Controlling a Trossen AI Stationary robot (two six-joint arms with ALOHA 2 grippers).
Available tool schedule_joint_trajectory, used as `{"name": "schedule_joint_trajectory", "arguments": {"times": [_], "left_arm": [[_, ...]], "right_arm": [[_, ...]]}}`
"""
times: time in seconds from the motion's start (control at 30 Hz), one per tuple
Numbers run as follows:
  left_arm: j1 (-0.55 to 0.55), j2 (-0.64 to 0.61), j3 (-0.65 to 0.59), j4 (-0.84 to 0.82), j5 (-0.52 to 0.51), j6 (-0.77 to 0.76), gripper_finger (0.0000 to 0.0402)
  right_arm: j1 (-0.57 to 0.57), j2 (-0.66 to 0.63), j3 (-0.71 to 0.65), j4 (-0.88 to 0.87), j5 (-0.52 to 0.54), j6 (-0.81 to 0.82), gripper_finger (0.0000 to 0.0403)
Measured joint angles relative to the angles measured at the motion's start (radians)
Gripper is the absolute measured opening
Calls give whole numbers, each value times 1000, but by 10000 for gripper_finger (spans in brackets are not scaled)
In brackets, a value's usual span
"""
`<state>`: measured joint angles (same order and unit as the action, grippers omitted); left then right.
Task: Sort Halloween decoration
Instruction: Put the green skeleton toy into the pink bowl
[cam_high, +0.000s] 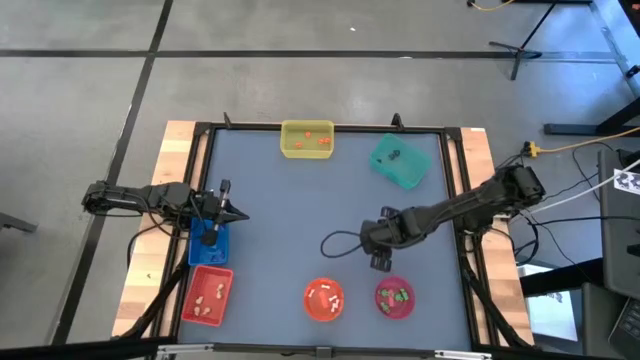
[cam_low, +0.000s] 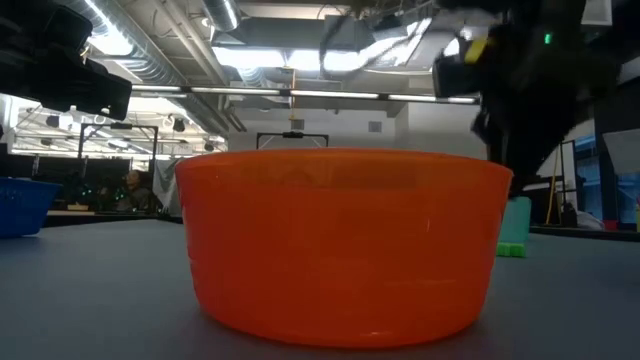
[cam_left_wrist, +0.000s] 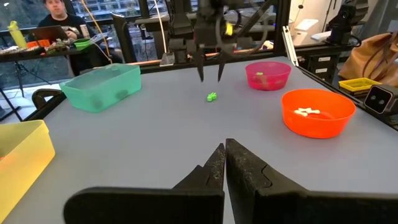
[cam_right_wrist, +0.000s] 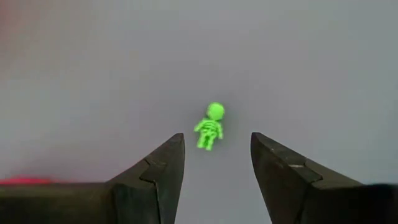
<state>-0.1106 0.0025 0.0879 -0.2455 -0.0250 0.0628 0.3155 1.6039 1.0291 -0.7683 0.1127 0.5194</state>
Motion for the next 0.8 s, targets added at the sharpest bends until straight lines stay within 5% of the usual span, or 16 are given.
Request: {"name": "schedule_joint_trajectory", "arguments": {"times": [0.8], "left_arm": [[0, 0, 0, 0, 0, 0, 0]], "right_arm": [[-15, 0, -204, 325, 12, -1, 182]]}}
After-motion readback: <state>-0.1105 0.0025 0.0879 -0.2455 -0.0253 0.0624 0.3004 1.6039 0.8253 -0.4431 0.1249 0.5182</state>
